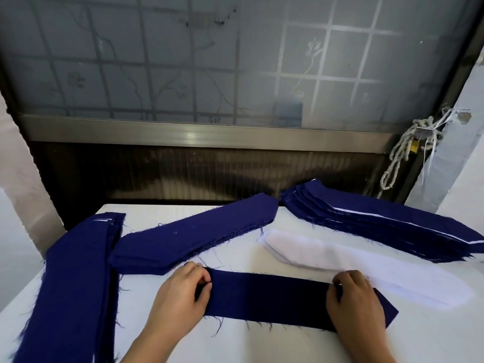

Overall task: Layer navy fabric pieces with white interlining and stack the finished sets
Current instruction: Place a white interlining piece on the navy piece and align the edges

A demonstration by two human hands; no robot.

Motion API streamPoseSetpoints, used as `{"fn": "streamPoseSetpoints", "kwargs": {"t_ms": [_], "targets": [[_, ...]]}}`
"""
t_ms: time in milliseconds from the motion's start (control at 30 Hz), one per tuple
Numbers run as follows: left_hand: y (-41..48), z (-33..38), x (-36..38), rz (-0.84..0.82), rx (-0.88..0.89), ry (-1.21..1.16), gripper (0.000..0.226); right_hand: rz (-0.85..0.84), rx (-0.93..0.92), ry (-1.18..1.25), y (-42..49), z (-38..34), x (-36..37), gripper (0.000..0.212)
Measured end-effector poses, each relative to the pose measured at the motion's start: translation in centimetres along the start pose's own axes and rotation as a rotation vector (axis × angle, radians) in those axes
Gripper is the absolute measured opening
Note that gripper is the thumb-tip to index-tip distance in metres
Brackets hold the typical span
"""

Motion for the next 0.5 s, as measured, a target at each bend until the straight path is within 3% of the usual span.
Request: {"fn": "streamPoseSetpoints", "kwargs": {"t_ms": [333,433,500], "targets": [[0.0,0.3,0.1,-0.017,0.055,0.019,0.015,-0.115,0.050,-0.245,0.3,0.3,0.6,0.011],[0.0,0.5,0.2,-0.007,0.083,0.046,0.012,-0.081,-0.018,-0.216,0.6,-1.0,0.6,0.004],[0.0,0.7,0.3,-0.009,0.100,0.059,0.010,-0.050,-0.103,-0.174,1.7,-2.1,0.8,0.012]]}}
Point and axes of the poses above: each hand's wrist, its own y-axis towards the middle knuckle, its own x-axis out of the palm, z = x × y, the point moved 7 cm from there along y, towards the middle knuckle, and after that the axes turned 2 degrees about -y, right-handed, at the moved point
